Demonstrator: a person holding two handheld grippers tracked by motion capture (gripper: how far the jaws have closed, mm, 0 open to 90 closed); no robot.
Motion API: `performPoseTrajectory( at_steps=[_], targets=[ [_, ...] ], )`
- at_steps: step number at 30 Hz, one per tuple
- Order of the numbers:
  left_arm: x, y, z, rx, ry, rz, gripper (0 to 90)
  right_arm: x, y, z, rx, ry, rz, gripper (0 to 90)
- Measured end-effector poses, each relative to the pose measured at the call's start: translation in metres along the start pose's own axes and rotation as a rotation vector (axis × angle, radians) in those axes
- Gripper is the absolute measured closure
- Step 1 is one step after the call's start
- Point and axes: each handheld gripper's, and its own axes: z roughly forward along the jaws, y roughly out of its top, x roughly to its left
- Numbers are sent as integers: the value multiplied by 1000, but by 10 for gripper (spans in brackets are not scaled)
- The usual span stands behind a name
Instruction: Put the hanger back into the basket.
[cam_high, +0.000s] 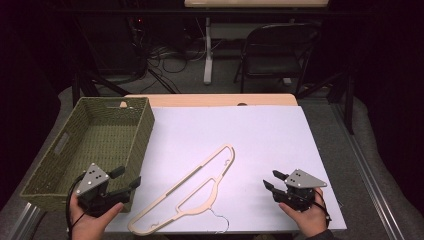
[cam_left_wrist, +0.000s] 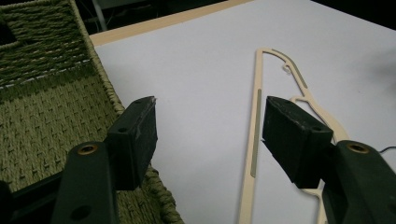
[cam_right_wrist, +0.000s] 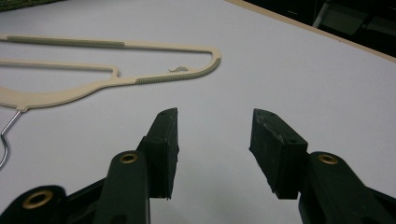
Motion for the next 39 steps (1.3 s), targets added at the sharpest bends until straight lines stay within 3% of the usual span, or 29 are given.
performPoseTrajectory(
  at_steps=[4, 9, 17, 21, 25, 28, 39],
  targets=[
    [-4, 1, 0, -13, 0, 3, 380, -3, -2, -2, 21, 4, 12, 513],
    [-14, 5, 4, 16, -16, 30, 388, -2, -1, -2, 4, 4, 6, 513],
    [-23, 9, 13, 58, -59, 24, 416, -3, 0, -6, -5, -2, 17, 506],
    [-29, 12, 18, 90, -78, 29, 417, -5, -1, -6, -4, 0, 32, 505],
    [-37, 16, 27, 147, -111, 61, 498, -7, -2, -5, 1, 1, 33, 504],
    [-43, 18, 36, 185, -122, 81, 507, -7, -2, -4, 1, 3, 34, 504],
    [-52, 18, 65, 291, -183, 85, 544, -6, -3, -3, 5, 8, 33, 503]
  ],
)
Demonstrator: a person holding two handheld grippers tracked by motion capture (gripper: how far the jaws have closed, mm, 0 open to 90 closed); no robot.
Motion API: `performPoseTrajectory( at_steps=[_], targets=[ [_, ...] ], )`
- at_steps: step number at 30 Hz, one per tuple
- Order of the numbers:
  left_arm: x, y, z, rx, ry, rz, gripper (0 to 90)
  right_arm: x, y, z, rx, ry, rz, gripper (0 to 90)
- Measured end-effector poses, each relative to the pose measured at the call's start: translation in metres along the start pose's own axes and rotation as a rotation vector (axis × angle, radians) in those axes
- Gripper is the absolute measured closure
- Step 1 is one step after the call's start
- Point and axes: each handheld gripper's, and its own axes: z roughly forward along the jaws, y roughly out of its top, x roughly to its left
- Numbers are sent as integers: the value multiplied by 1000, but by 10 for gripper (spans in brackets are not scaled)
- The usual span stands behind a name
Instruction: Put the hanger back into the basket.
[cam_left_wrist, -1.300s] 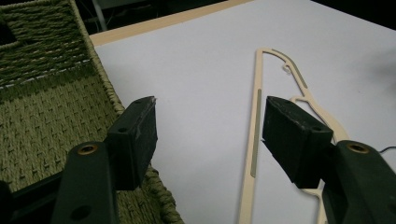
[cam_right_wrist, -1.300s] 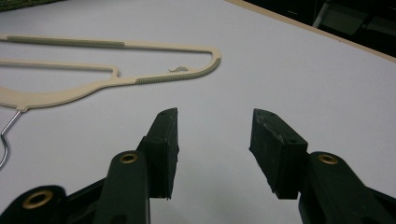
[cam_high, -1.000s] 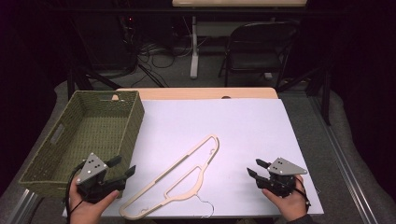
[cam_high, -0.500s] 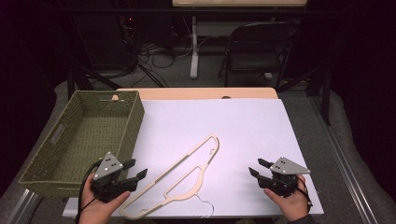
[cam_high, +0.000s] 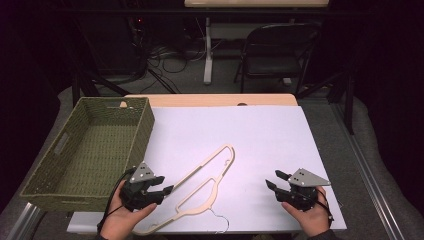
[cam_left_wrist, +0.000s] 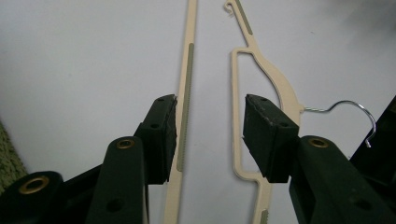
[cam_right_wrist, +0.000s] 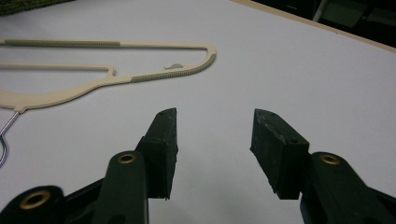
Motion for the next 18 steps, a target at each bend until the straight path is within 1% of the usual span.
performPoseTrajectory(
  at_steps=[4, 5, 7, 9, 10, 11, 13, 15, 16, 17, 18],
  targets=[
    [-1, 5, 6, 32, -10, 1, 545, 0, 0, 0, 5, 1, 1, 503],
    [-1, 7, 7, 49, -18, 7, 547, 0, -1, 0, 5, 0, 2, 503],
    [-2, 10, 10, 76, -26, 5, 550, 0, 0, 0, 7, -1, 0, 503],
    [-1, 14, 14, 114, -43, 10, 561, 0, 0, 0, 14, -4, -4, 503],
    [-1, 15, 16, 136, -54, 11, 561, 0, 0, 0, 7, -1, -4, 503],
    [-1, 16, 18, 151, -45, 16, 568, 1, -1, 0, 7, 0, -4, 503],
    [0, 18, 22, 186, -44, 25, 574, 1, -1, 0, 7, 4, -4, 503],
    [1, 20, 26, 222, -53, 30, 584, 1, -1, 0, 8, 5, -4, 503],
    [0, 21, 28, 235, -51, 36, 585, 0, 0, -1, 26, 3, -7, 503],
    [0, 22, 30, 252, -55, 40, 588, 0, -1, 0, 12, 6, -5, 503],
    [-1, 22, 32, 269, -46, 46, 595, 1, -1, 1, 8, 5, -4, 503]
  ],
)
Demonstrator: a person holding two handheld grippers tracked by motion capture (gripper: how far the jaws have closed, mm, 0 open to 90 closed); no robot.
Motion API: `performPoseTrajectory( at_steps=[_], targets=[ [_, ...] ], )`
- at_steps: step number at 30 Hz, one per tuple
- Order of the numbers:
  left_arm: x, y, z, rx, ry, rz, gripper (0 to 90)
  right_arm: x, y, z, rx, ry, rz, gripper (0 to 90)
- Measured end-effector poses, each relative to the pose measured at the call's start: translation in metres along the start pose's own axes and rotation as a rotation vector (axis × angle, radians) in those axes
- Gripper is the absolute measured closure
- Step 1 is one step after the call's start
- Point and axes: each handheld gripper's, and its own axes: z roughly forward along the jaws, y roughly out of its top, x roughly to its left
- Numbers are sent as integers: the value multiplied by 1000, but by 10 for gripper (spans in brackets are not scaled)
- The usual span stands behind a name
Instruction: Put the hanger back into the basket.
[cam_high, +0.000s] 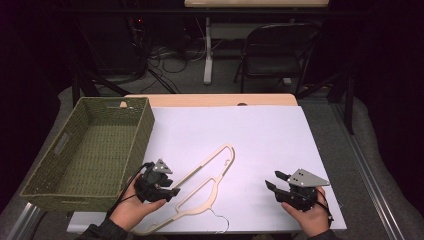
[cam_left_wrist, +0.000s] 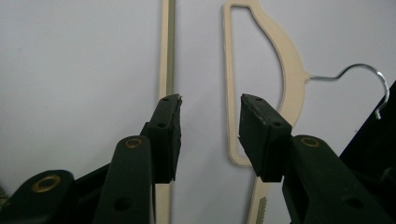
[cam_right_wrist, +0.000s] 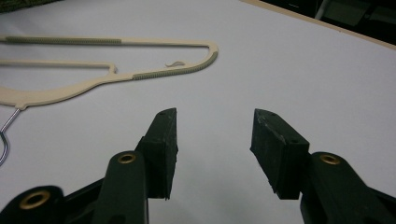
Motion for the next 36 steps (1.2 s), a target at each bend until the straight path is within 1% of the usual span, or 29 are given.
performPoseTrajectory(
  at_steps=[2, 6, 7, 10, 11, 15, 19, 20, 21, 24, 29, 33, 36],
  targets=[
    [0, 3, 3, 32, 4, 9, 598, 0, 0, 0, 1, 0, 1, 503],
    [2, 8, 10, 101, -6, -11, 597, 1, 0, 0, 3, 3, -1, 504],
    [2, 10, 11, 117, -15, -14, 597, 1, 0, 0, 4, 4, -2, 503],
    [2, 16, 13, 145, -24, -29, 598, 1, 0, 1, 4, 3, -1, 503],
    [2, 17, 14, 152, -23, -36, 599, 1, 0, 1, 6, 0, -1, 504],
    [0, 22, 20, 174, -35, -36, 602, 1, -1, 1, 7, 3, -1, 503],
    [-3, 26, 28, 201, -26, -15, 602, 1, -1, 2, 11, 7, -4, 503],
    [-3, 26, 28, 201, -26, -15, 609, 1, -1, 1, 21, 9, -5, 503],
    [-5, 27, 31, 204, -27, -5, 629, 1, -1, 2, 17, 9, -5, 503],
    [-7, 30, 37, 214, -38, 2, 656, 1, -1, 2, 10, 8, -6, 503],
    [-9, 31, 46, 223, -48, 6, 669, 0, -1, 2, 12, 8, -4, 504],
    [-12, 32, 51, 230, -58, 23, 680, 0, -1, 2, 12, 10, -5, 503],
    [-12, 31, 54, 236, -60, 25, 695, 0, -1, 2, 13, 10, -5, 503]
  ],
)
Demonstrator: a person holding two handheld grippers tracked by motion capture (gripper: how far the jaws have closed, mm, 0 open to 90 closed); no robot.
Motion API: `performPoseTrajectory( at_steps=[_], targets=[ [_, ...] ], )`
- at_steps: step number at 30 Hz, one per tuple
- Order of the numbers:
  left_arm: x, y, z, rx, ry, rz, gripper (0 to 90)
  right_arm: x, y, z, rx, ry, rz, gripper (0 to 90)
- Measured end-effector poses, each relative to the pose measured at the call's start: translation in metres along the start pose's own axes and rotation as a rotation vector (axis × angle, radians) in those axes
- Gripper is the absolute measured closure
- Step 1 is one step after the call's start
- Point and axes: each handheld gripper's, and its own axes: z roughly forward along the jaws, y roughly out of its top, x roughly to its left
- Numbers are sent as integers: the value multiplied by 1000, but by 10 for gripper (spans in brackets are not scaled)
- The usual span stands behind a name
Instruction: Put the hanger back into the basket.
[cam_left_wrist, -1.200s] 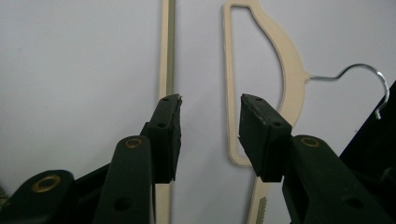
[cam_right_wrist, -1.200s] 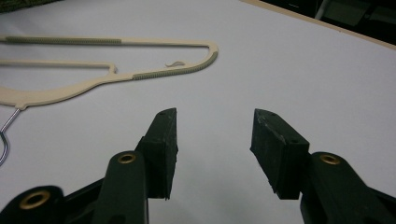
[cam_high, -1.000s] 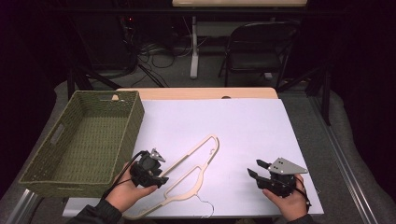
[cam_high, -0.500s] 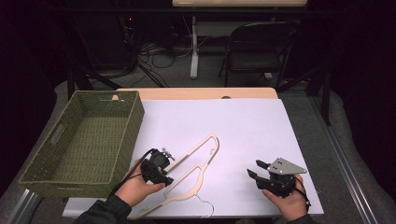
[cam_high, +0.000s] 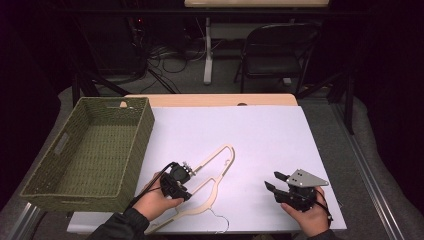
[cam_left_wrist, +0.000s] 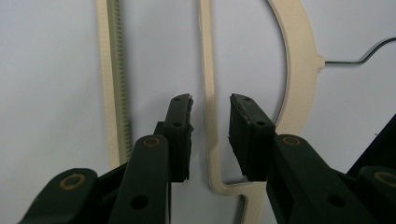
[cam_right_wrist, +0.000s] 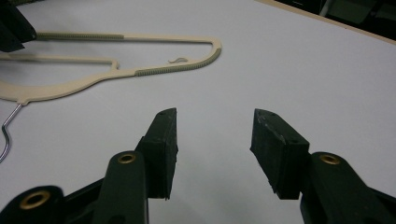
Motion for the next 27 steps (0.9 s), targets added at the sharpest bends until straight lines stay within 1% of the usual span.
performPoseTrajectory(
  at_steps=[3, 8, 9, 11, 12, 14, 15, 21, 25, 27],
  targets=[
    [1, 0, 3, -2, 1, -4, 710, 0, 0, 0, -1, 0, -1, 503],
    [2, -1, 8, 9, -8, -13, 721, 0, 0, 1, 1, 1, 1, 503],
    [2, -1, 9, 11, -9, -14, 724, 0, 0, 0, 17, -2, -2, 503],
    [1, -1, 11, 18, -13, -13, 732, -1, 0, -1, 17, -4, -2, 503],
    [1, -1, 11, 20, -13, -12, 735, -1, 0, -1, 17, -4, -1, 503],
    [1, 0, 12, 22, -10, -10, 744, -1, -1, 1, -2, 1, 3, 503],
    [0, 0, 12, 31, -5, -1, 751, -1, -1, 1, -2, 1, 3, 503],
    [-1, 1, 13, 38, 5, 4, 775, -1, -1, 1, 1, 0, 2, 503],
    [-2, 1, 14, 41, 13, 16, 819, -1, -1, 1, 1, 0, 3, 503],
    [-3, 1, 13, 43, 18, 20, 825, -1, -1, 1, 1, 0, 2, 502]
  ],
)
